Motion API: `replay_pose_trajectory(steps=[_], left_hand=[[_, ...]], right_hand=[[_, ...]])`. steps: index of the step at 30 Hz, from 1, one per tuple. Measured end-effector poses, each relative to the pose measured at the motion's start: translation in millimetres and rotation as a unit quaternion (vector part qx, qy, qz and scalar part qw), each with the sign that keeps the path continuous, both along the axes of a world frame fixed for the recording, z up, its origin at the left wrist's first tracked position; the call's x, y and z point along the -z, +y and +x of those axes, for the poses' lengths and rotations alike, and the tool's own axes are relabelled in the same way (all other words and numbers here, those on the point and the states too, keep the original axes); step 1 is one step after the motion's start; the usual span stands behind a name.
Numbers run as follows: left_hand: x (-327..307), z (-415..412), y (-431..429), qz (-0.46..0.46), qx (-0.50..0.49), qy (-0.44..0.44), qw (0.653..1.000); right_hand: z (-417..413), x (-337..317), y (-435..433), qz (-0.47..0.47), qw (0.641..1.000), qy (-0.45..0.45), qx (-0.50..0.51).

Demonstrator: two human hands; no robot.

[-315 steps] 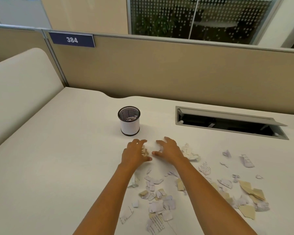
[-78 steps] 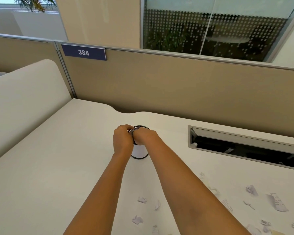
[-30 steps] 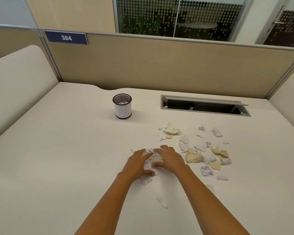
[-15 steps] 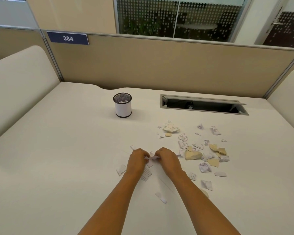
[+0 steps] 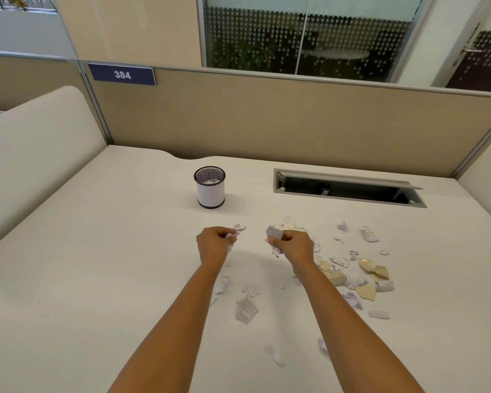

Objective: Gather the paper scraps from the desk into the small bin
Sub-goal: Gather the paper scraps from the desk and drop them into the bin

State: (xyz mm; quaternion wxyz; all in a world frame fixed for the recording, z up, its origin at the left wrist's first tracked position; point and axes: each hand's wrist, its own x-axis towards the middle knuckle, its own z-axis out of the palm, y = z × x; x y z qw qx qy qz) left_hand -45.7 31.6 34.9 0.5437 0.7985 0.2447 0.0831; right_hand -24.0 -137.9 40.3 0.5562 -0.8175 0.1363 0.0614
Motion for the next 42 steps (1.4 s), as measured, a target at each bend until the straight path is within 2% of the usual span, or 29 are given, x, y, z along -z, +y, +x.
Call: replay_pose_trajectory(steps=[7, 12, 19, 28, 37, 42], left_hand=[[-46, 70, 33, 0.018, -0.054, -0.068, 0.996], [-66, 122, 55, 0.057, -0.072, -0.062, 0.994], [-48, 173, 71, 0.174, -0.015, 0.033, 0.984], [-25, 200, 75, 0.332, 0.059, 0.127, 0.933], [-27, 211, 74, 0.374, 0.094, 0.169, 0.907], [-37, 211, 75, 0.349, 0.112, 0.174, 0.914]], right_hand=[[43, -27, 14, 0.056, 0.998, -0.015, 0.024], [78, -38, 28, 0.098, 0.995, -0.029, 0.017], [128, -56, 58, 0.112, 0.991, -0.067, -0.015], [162, -64, 91, 0.073, 0.991, -0.093, -0.057], [169, -58, 100, 0.089, 0.991, -0.086, -0.056], [174, -62, 107, 0.063, 0.991, -0.097, -0.071]])
